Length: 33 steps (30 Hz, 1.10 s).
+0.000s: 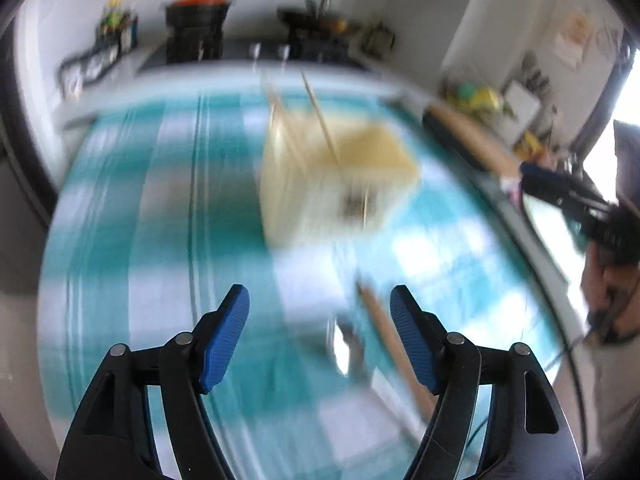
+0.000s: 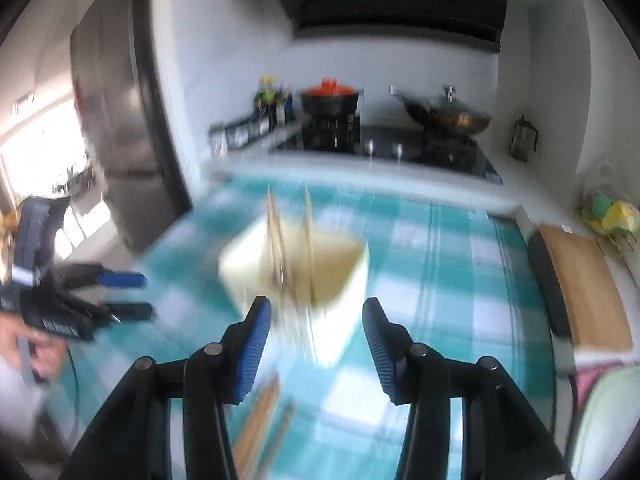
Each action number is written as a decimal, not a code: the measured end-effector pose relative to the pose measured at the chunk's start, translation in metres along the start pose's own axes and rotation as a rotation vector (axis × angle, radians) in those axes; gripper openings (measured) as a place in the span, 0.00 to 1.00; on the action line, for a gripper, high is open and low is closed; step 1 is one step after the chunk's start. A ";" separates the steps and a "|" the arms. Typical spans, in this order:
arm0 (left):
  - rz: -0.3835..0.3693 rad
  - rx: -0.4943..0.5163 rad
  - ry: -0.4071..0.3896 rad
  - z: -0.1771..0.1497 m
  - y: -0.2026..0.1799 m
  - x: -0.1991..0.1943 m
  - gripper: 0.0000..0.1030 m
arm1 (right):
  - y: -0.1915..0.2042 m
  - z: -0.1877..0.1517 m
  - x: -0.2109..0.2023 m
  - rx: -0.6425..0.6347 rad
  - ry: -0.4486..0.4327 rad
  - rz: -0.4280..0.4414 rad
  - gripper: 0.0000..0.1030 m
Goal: Organize utensils
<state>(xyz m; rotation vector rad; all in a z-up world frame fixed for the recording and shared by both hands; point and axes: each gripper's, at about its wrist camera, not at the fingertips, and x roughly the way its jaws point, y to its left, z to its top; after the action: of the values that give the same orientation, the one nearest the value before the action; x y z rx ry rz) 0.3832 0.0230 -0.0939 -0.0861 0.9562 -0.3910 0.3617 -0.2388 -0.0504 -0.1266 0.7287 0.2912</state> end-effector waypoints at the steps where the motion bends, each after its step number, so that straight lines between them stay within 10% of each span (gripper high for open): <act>1: 0.018 -0.020 0.009 -0.024 0.002 0.002 0.73 | 0.002 -0.028 0.000 -0.017 0.019 -0.029 0.51; 7: 0.087 -0.188 0.021 -0.144 -0.012 0.013 0.73 | 0.009 -0.171 0.001 0.097 0.105 -0.151 0.51; 12: 0.082 -0.202 -0.004 -0.153 -0.039 0.022 0.73 | 0.009 -0.219 -0.011 0.252 0.047 -0.173 0.51; 33: 0.275 -0.032 -0.019 -0.116 -0.077 0.090 0.73 | 0.040 -0.189 0.011 0.177 0.035 -0.056 0.49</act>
<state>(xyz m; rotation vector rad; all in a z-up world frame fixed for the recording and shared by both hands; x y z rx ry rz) 0.3129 -0.0697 -0.2121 0.0133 0.9409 -0.1208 0.2370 -0.2388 -0.1987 0.0163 0.7815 0.1706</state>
